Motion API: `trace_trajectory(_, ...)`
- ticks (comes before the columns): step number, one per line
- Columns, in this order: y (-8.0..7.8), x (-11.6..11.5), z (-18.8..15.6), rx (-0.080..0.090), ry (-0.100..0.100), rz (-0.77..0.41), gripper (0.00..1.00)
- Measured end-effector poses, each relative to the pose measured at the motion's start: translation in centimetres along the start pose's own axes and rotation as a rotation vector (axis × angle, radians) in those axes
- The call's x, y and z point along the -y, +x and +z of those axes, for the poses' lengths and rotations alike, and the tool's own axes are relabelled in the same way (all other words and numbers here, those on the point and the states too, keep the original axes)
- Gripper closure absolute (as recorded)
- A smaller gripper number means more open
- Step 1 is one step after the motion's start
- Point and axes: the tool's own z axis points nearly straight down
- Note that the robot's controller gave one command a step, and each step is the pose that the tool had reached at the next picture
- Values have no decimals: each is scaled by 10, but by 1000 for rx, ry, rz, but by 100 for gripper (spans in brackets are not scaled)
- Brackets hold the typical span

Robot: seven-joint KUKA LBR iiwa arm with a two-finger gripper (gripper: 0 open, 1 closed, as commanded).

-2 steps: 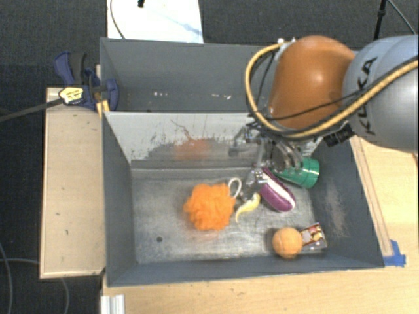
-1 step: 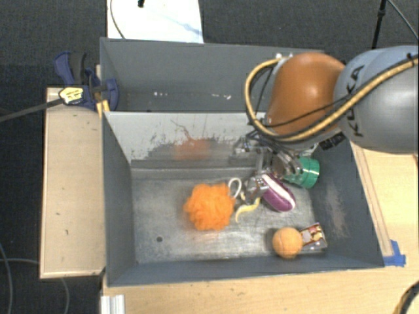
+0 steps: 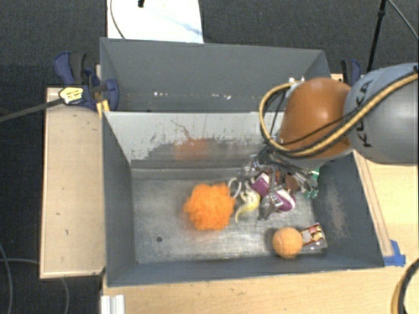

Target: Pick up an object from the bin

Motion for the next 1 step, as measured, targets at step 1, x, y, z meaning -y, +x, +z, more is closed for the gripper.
trace_trajectory(1, 0, -19, 53, 6, 0, 31, 100)
